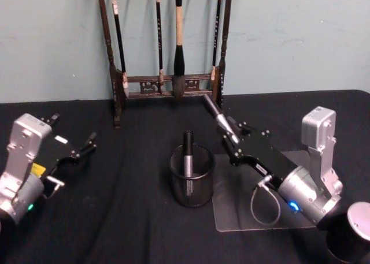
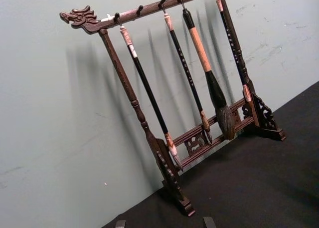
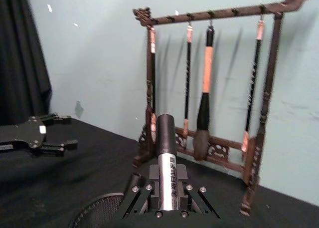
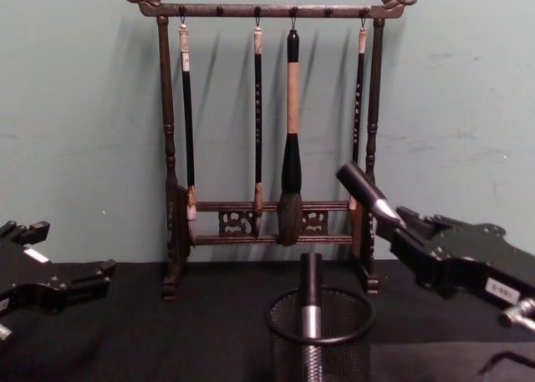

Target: Pick up the water-based marker from the table and place it into the pen holder.

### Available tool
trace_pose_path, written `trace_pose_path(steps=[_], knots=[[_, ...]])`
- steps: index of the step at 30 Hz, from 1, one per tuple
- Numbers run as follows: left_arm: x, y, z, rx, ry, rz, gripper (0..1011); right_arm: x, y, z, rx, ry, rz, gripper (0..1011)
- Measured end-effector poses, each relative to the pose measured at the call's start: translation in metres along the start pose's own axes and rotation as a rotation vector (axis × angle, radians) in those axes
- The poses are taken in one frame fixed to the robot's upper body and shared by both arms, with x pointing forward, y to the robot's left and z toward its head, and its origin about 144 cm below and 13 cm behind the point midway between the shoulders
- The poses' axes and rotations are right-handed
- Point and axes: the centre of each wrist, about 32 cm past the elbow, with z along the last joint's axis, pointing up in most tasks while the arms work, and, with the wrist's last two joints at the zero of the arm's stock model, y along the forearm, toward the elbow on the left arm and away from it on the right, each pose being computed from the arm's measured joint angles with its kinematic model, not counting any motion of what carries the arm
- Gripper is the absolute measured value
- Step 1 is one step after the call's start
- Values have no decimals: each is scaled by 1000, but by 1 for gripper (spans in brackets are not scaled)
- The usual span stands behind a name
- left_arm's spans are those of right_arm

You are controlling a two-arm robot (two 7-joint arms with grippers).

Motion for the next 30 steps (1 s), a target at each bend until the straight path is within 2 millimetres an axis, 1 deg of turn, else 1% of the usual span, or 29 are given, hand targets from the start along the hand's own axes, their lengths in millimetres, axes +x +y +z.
trace_pose_path(steps=[15,30], knots=[[0,0,0,0,0,0,1009,0,26,3,34,-6,95,197],[0,0,0,0,0,0,1009,-5,43,-4,16,18,153,197]])
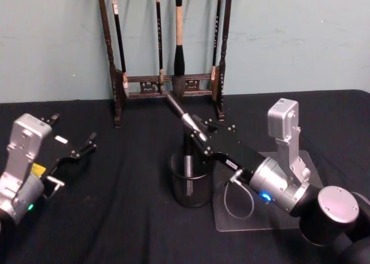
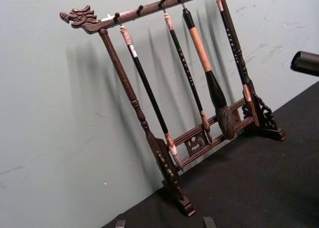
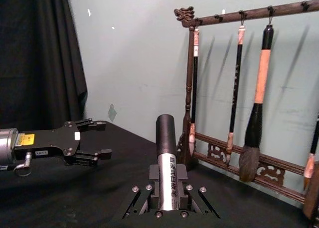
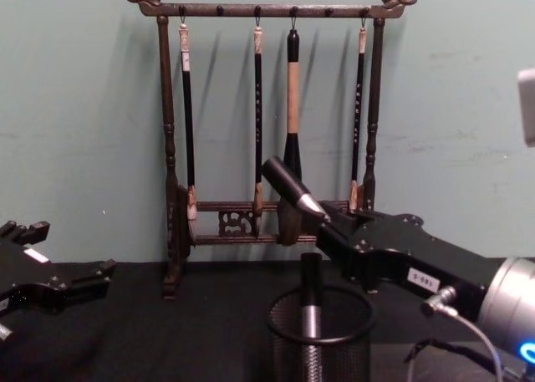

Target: Pick up the water-based marker from the table and place it into the pen holder.

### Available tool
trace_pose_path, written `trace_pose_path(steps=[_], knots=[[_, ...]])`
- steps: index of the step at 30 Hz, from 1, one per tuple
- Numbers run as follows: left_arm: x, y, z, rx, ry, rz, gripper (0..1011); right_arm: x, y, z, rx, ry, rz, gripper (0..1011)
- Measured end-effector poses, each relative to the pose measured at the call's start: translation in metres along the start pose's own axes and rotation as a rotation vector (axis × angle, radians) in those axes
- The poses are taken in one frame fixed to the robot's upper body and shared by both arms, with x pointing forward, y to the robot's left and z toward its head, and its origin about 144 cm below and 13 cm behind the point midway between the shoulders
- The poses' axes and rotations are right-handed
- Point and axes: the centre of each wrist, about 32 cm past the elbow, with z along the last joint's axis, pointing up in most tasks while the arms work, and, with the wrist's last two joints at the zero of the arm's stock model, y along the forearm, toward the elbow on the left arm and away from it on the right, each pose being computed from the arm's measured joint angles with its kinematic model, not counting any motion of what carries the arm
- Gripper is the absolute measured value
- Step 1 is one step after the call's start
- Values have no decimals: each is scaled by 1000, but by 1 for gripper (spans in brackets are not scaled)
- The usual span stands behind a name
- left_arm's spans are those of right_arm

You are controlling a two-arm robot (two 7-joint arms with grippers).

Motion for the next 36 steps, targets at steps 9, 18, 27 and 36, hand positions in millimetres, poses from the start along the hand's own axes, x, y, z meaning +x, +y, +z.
trace_pose_path(steps=[9,18,27,36], knots=[[0,0,0,0,0,0,1009,-1,7,-4,-16,11,24,197],[0,0,0,0,0,0,1009,-3,12,-11,-37,18,38,197],[0,0,0,0,0,0,1009,0,19,-14,-41,19,40,197],[0,0,0,0,0,0,1009,0,20,-14,-44,19,44,197]])
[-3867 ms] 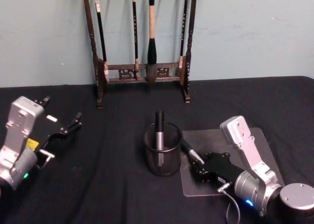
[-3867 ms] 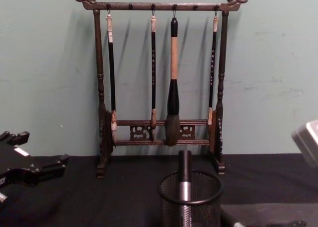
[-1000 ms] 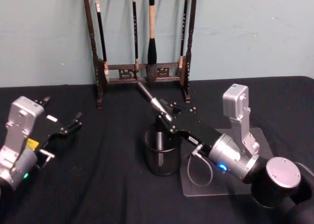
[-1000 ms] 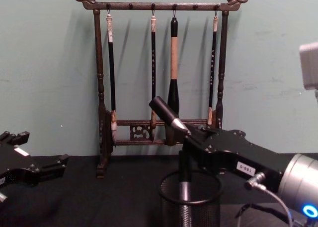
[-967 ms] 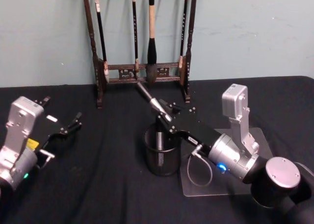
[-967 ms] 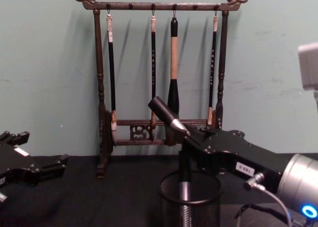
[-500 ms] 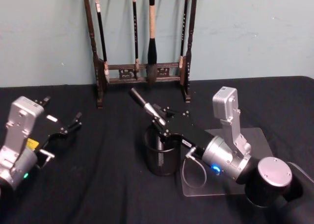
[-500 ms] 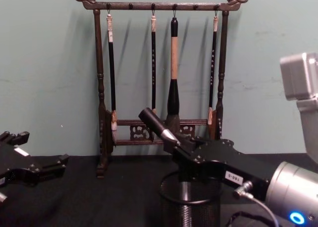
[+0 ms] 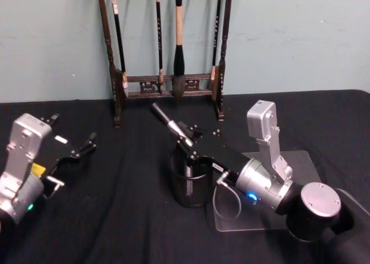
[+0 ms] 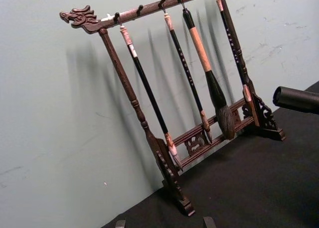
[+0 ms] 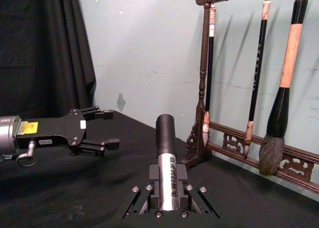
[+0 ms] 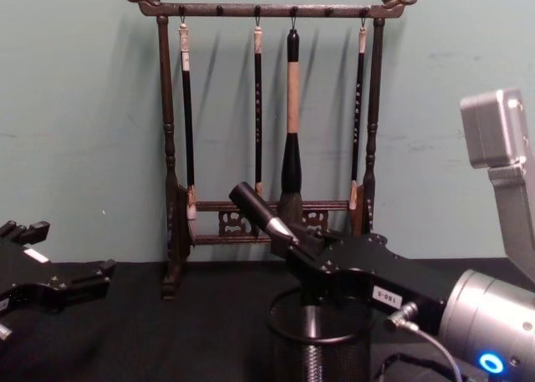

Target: Pick up the water-based marker from the table and place it into the pen holder.

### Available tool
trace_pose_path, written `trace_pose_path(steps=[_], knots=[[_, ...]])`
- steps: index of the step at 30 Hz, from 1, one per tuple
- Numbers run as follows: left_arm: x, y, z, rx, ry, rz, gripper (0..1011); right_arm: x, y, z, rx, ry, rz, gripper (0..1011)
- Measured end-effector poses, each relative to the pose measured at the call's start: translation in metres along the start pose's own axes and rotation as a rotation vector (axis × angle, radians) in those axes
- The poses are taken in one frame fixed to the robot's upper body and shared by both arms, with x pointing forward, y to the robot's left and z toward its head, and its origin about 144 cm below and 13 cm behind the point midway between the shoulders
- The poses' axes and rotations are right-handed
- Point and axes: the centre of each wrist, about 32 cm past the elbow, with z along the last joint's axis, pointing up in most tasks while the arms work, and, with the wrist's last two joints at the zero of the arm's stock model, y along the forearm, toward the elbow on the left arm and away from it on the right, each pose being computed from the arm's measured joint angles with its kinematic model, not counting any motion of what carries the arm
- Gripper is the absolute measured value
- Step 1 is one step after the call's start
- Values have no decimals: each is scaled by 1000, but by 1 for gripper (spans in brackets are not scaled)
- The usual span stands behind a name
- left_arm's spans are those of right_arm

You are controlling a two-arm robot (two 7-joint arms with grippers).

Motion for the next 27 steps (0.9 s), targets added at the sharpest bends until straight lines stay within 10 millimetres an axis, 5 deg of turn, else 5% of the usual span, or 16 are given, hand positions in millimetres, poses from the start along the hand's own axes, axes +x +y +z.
trace_pose_path(steps=[7,27], knots=[[0,0,0,0,0,0,1009,0,0,0,0,0,-1,254],[0,0,0,0,0,0,1009,0,-1,0,0,0,-3,890]])
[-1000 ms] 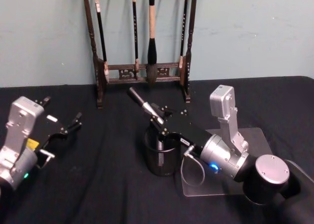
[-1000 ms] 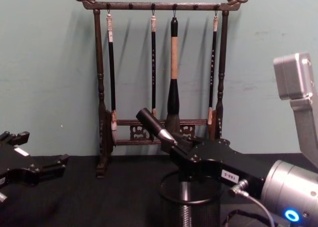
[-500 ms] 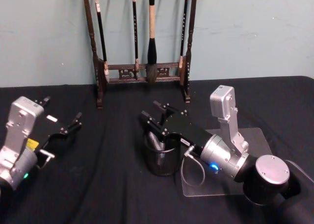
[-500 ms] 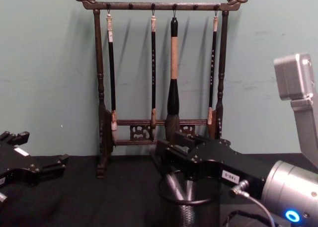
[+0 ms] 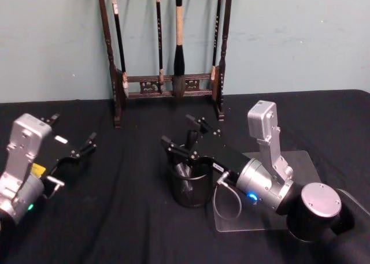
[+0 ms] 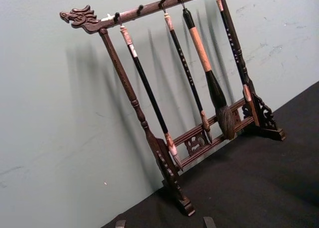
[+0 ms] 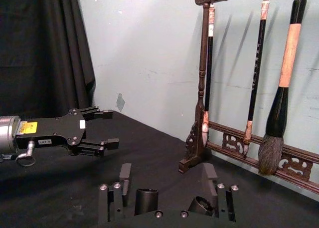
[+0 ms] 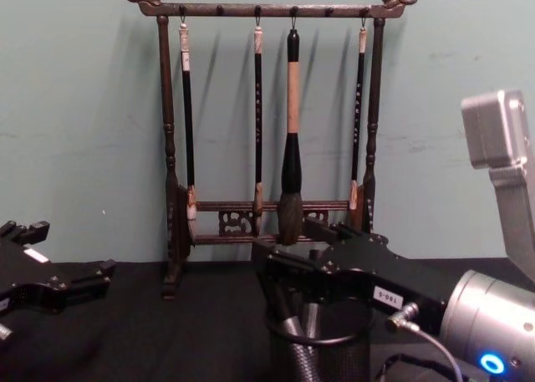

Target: Pick up the water-based marker from the table and place it into the pen holder.

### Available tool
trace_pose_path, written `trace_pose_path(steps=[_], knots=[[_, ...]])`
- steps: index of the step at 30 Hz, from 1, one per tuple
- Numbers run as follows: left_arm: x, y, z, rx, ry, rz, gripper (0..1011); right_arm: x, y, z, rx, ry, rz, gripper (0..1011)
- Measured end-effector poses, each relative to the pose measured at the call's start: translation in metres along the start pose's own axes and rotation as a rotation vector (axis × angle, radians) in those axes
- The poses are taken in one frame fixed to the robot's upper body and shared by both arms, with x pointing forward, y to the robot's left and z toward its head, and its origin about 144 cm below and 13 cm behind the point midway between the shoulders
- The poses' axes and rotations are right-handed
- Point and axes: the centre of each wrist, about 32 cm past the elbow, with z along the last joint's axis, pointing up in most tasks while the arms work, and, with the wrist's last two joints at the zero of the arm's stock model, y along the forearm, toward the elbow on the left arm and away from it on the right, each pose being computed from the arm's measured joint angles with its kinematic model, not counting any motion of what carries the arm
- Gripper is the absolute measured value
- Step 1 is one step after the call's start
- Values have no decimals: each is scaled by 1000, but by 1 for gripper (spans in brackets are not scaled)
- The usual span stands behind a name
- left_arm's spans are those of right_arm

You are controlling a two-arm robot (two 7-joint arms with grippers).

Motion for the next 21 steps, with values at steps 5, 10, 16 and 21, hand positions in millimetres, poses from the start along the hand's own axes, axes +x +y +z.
trace_pose_path(steps=[5,10,16,21], knots=[[0,0,0,0,0,0,1009,0,0,0,0,0,0,1002],[0,0,0,0,0,0,1009,0,0,0,1,0,0,1002],[0,0,0,0,0,0,1009,0,0,0,1,0,0,1002],[0,0,0,0,0,0,1009,-1,-1,1,4,-2,-1,1003]])
